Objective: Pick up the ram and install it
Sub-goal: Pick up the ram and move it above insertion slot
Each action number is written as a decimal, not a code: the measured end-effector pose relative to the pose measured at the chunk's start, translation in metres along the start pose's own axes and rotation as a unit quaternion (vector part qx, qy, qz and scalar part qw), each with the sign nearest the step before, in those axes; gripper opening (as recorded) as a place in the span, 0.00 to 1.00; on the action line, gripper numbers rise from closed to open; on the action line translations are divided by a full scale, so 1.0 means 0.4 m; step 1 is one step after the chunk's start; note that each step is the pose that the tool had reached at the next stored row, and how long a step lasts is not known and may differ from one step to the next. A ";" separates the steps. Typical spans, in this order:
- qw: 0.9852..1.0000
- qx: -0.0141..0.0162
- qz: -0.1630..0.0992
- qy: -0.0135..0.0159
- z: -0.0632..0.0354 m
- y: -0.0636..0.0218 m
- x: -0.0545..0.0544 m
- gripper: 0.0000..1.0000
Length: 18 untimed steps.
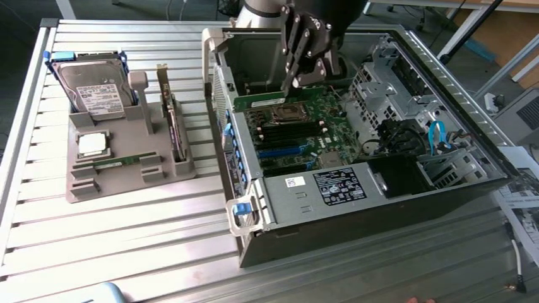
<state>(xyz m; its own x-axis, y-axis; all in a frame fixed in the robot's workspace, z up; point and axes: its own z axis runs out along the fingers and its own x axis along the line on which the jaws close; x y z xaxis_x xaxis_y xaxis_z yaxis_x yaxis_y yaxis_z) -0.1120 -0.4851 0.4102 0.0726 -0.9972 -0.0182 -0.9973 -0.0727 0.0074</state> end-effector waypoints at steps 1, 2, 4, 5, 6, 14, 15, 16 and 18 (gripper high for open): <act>1.000 0.000 0.000 0.000 0.000 -0.007 0.002 0.12; 1.000 0.000 0.000 0.000 0.000 -0.013 0.003 0.12; 1.000 0.000 0.000 0.000 0.000 -0.025 0.005 0.12; 1.000 0.000 0.000 0.000 0.000 -0.031 0.007 0.12; 1.000 0.000 0.000 0.000 0.000 -0.037 0.008 0.12; 1.000 -0.001 0.000 0.000 -0.001 -0.091 0.020 0.12; 1.000 -0.001 0.000 0.000 -0.001 -0.097 0.022 0.12; 1.000 -0.001 0.000 0.000 -0.001 -0.103 0.023 0.12; 1.000 -0.001 0.000 0.000 -0.001 -0.115 0.026 0.12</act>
<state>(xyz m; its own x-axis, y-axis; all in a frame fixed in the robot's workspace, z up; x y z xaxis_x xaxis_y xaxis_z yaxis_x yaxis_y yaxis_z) -0.0654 -0.4921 0.4103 0.0725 -0.9972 -0.0182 -0.9973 -0.0727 0.0096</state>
